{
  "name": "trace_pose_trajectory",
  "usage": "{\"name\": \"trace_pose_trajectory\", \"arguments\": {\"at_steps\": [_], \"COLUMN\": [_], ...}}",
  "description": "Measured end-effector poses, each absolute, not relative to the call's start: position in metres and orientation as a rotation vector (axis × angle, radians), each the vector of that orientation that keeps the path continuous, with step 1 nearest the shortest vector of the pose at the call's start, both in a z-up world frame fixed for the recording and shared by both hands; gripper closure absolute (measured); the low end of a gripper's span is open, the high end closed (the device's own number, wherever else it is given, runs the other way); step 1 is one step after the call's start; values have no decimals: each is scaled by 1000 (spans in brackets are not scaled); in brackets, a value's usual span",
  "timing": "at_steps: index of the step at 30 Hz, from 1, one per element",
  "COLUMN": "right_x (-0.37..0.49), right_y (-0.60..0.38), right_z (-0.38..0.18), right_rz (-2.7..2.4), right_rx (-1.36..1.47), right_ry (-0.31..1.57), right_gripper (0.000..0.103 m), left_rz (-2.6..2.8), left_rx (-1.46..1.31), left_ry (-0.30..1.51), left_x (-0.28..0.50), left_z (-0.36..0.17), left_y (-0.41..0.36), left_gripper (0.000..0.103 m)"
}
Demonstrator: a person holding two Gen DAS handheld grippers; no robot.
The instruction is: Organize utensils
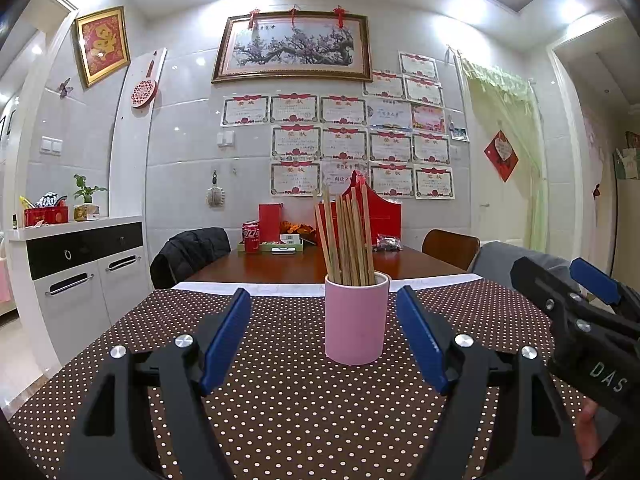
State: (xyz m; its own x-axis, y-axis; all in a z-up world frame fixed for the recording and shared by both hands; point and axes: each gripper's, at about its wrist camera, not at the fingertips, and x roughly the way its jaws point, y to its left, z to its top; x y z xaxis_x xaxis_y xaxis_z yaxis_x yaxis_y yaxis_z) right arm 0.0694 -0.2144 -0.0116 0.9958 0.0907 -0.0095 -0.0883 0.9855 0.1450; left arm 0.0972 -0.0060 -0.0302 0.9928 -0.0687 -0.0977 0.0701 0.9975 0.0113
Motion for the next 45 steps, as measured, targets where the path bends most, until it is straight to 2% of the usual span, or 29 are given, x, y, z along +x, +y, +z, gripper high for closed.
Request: {"name": "trace_pose_trajectory", "arguments": {"at_steps": [45], "right_x": [69], "right_y": [-218], "right_z": [-13], "right_rz": [84], "right_rx": [146], "right_ry": [12], "right_gripper": [8], "left_rz": [-73], "left_rx": [8], "left_ry": [95], "left_x": [98], "left_z": [-31], "left_y": [-7], "left_gripper": [29]}}
